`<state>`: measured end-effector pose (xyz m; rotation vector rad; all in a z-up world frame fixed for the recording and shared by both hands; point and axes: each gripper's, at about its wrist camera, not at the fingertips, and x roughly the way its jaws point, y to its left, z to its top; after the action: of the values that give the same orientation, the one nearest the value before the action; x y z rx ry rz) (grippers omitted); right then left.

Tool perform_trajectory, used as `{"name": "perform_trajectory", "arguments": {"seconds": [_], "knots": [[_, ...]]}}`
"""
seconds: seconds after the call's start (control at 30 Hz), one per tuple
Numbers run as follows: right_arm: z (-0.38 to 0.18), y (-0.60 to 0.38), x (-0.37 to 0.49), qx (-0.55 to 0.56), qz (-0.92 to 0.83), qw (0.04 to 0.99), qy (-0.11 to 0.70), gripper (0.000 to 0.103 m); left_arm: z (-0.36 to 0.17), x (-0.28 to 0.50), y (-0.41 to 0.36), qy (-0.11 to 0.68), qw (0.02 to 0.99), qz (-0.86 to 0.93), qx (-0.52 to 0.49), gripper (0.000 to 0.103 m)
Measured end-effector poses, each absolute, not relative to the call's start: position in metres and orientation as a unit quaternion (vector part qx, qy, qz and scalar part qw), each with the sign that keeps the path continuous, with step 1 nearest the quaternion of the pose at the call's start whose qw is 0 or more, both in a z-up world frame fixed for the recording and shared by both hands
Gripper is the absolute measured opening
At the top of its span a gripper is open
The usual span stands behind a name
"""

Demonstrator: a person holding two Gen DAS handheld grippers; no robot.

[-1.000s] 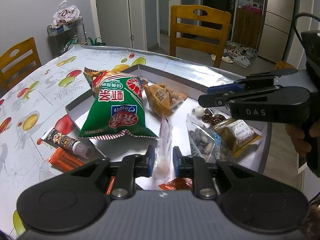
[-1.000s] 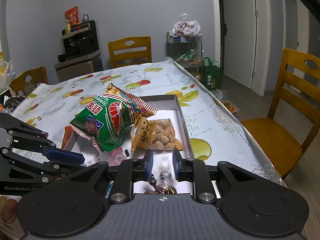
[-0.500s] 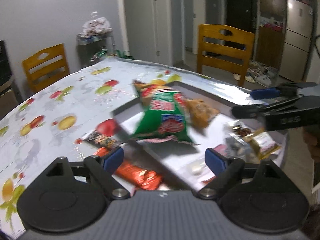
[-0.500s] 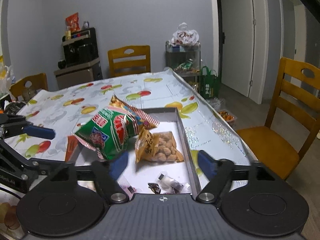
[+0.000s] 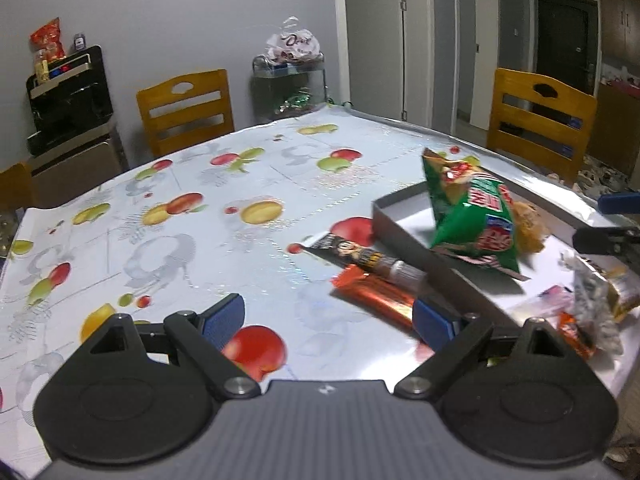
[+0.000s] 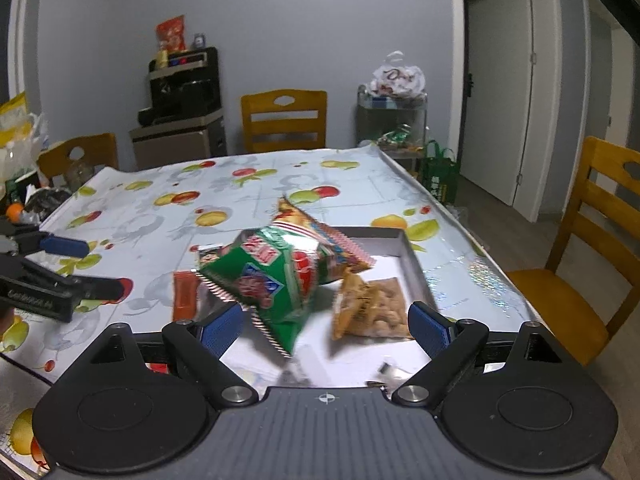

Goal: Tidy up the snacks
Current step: 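Open both grippers to drop the pink-capped tube and white candy into the tray, then move both open grippers back to the loose snacks beside the tray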

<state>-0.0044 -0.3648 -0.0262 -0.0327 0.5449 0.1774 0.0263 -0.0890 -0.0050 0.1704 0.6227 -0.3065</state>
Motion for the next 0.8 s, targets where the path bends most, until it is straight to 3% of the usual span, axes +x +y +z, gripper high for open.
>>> {"name": "perform_trajectory", "arguments": {"seconds": [0.6, 0.8], "knots": [[-0.007, -0.284, -0.003, -0.063, 0.134, 0.951, 0.272, 0.09, -0.006, 0.049, -0.068, 0.267, 0.95, -0.142, 0.072, 0.093], [0.0, -0.248, 0.029, -0.092, 0.158, 0.944, 0.275, 0.083, -0.025, 0.054, -0.045, 0.276, 0.952, -0.118, 0.055, 0.093]]}}
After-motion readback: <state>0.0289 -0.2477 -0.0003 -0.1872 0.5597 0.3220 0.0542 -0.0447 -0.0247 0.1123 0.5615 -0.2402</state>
